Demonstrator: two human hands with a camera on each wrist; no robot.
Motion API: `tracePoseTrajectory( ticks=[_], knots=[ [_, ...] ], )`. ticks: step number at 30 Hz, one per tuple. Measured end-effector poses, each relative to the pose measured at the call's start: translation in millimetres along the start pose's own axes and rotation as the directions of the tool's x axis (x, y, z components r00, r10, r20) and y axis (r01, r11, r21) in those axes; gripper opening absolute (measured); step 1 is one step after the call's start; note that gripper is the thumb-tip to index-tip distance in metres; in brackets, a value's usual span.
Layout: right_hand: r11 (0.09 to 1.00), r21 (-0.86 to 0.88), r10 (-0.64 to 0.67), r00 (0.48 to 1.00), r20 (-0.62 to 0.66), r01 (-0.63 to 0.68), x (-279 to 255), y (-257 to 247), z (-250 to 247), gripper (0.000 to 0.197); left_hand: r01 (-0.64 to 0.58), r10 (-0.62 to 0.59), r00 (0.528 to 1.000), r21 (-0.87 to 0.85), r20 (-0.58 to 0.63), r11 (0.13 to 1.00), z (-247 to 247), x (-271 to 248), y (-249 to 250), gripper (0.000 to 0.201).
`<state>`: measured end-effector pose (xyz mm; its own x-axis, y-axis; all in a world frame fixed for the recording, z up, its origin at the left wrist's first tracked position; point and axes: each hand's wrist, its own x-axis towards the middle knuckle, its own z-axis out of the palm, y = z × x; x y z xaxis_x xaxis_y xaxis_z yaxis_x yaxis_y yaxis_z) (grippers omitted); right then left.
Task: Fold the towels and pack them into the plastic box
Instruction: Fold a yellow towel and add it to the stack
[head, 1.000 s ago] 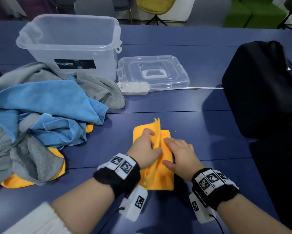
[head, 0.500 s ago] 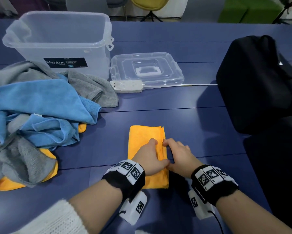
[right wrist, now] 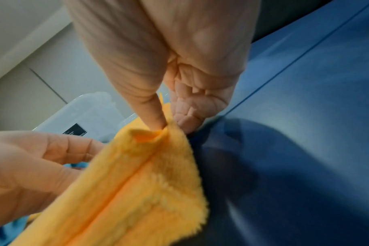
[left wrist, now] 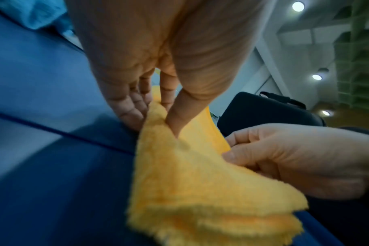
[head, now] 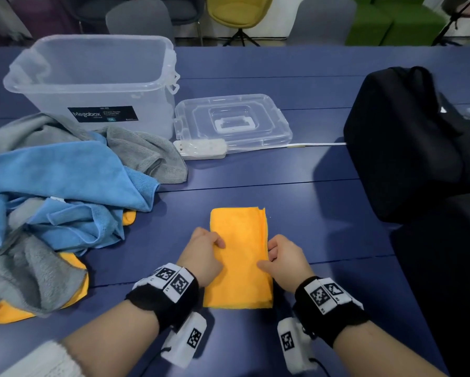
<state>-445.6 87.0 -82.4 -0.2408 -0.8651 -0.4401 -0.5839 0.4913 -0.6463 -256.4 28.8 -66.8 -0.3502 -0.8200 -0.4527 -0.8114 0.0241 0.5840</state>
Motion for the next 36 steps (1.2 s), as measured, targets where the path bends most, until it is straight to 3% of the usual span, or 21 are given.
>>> tracePoseTrajectory(
  ticks=[2, 4, 7, 10, 13, 17, 21, 23, 28, 33, 36],
  knots=[
    [0.999, 0.034, 0.029, 0.995, -0.095, -0.026, 10, 1, -15, 0.024, -0.086, 0.085, 0.996, 0.037, 0.017, 0.996, 1, 12, 12, 0.046],
    [0.997, 0.065, 0.04, 0.979, -0.202, -0.028, 24, 4, -35, 0.024, -0.159, 0.147, 0.983, 0.112, 0.109, 0.981, 1, 26, 29, 0.068],
    [0.995, 0.092, 0.074, 0.945, -0.318, -0.046, 49, 8, -67, 0.022, -0.243, 0.19, 0.954, 0.224, 0.234, 0.944, 3, 45, 57, 0.081],
    [0.993, 0.089, 0.102, 0.919, -0.382, -0.073, 68, 12, -91, 0.019, -0.281, 0.184, 0.941, 0.354, 0.285, 0.892, 11, 65, 75, 0.096],
    [0.996, -0.078, 0.014, 0.943, -0.332, -0.043, 72, 13, -94, 0.029, -0.28, 0.175, 0.948, 0.432, 0.267, 0.857, 14, 85, 82, 0.095],
    [0.955, -0.296, -0.023, 0.992, -0.121, -0.014, 67, 17, -81, 0.047, -0.243, 0.133, 0.95, 0.403, 0.282, 0.882, 9, 95, 88, 0.095],
    [0.971, -0.239, -0.035, 0.99, -0.133, 0.002, 69, 11, -76, 0.052, -0.199, 0.137, 0.958, 0.238, 0.252, 0.951, 3, 95, 88, 0.081],
    [0.971, -0.237, -0.063, 0.989, -0.133, 0.03, 73, 6, -73, 0.054, -0.205, 0.15, 0.964, 0.257, 0.218, 0.944, 4, 97, 82, 0.074],
    [0.973, -0.228, -0.066, 0.986, -0.15, 0.031, 82, -1, -65, 0.056, -0.197, 0.134, 0.973, 0.368, 0.19, 0.909, 10, 103, 67, 0.09],
    [0.909, -0.409, 0.006, 0.986, -0.166, -0.074, 80, -2, -63, 0.05, -0.206, 0.138, 0.969, 0.362, 0.205, 0.909, 8, 102, 68, 0.09],
    [0.862, -0.503, -0.048, 0.978, -0.201, -0.061, 72, -3, -63, 0.044, -0.212, 0.163, 0.97, 0.296, 0.181, 0.931, 0, 92, 64, 0.08]
  ],
)
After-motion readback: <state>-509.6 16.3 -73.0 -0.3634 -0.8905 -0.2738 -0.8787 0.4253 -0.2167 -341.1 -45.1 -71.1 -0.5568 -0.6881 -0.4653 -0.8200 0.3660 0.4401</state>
